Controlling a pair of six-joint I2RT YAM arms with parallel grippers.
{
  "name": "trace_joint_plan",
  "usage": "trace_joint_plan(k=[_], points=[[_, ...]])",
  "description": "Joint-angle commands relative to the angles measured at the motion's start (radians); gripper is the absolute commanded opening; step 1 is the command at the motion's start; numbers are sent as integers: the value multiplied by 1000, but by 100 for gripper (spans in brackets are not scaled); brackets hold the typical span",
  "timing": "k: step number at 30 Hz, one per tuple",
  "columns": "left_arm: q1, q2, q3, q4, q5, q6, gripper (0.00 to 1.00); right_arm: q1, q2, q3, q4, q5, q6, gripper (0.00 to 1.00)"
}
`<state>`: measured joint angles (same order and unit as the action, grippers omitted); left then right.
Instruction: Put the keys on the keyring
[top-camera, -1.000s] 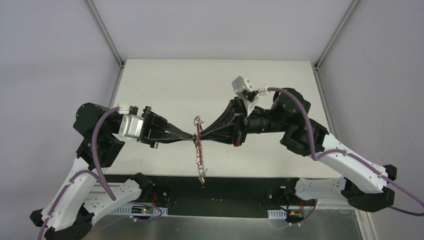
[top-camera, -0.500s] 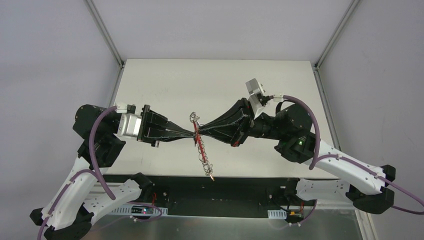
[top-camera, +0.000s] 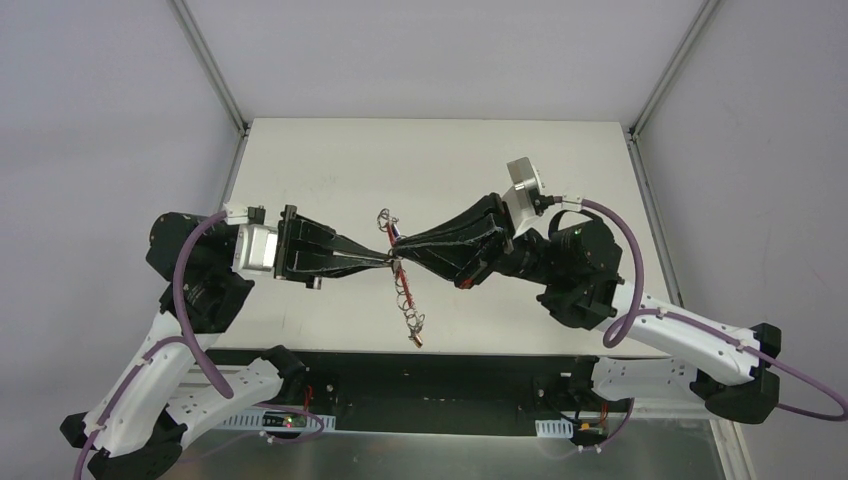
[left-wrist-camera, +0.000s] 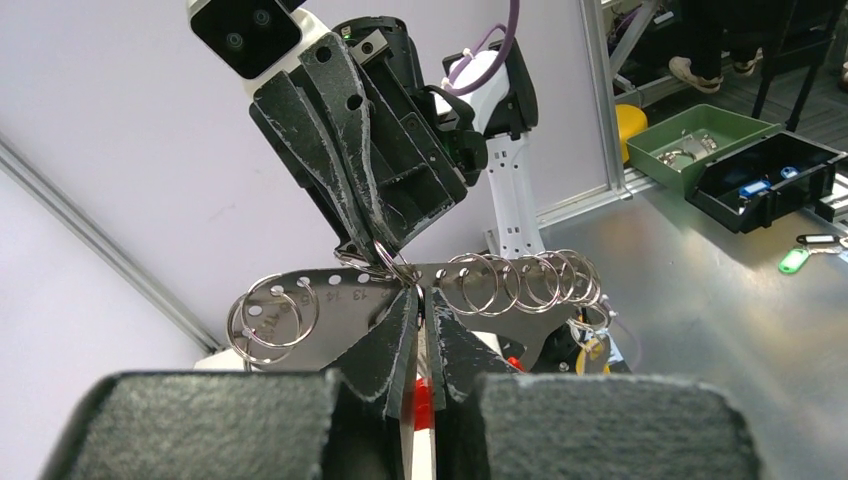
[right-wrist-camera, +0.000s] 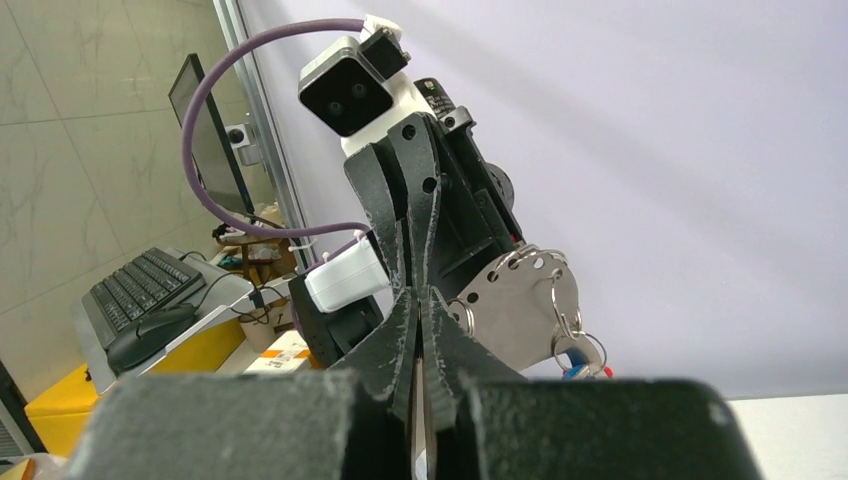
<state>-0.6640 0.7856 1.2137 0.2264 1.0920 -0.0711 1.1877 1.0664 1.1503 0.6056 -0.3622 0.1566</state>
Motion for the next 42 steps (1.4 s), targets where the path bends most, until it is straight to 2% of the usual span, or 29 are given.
trace_joint_plan(k=[1,13,28,36,42], points=[[-19,11,-21,37,2,-36,4,7,-13,10,178,60,-16,0],[-20,-30,-51,55,-74,-65,19,21,-49,-23,159,86,-76,0],[-19,-52,-15,-5,-212,-84,25,27,-87,-37,101,52,-101,0],[-20,22,29,58,-229,-284,26,29,-79,-35,67,58,-174,0],[-20,38,3,118,-235,-401,27,29,-67,-37,76,66,-219,0]])
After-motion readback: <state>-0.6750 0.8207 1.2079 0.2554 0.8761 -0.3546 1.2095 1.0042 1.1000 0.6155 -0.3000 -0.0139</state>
